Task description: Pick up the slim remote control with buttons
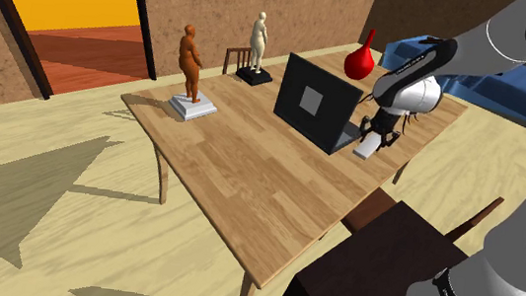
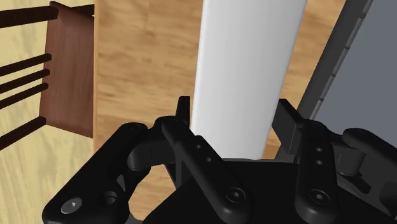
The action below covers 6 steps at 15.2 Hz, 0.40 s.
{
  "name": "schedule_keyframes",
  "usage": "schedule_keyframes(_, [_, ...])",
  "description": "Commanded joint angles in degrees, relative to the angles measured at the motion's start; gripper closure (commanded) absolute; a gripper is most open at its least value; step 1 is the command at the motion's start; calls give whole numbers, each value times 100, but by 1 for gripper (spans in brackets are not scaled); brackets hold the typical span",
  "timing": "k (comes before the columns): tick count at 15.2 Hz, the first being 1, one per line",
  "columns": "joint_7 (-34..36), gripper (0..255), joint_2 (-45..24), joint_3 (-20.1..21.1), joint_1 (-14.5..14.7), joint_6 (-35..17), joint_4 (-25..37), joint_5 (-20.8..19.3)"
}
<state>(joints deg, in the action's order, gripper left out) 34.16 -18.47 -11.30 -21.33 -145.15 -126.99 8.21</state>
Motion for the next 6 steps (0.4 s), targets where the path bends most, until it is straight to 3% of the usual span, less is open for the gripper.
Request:
schedule_keyframes(1, [39,255,129,-28,20,129,2,-52])
schedule_keyframes(6, [99,255,325,-65,45,336,19,-134])
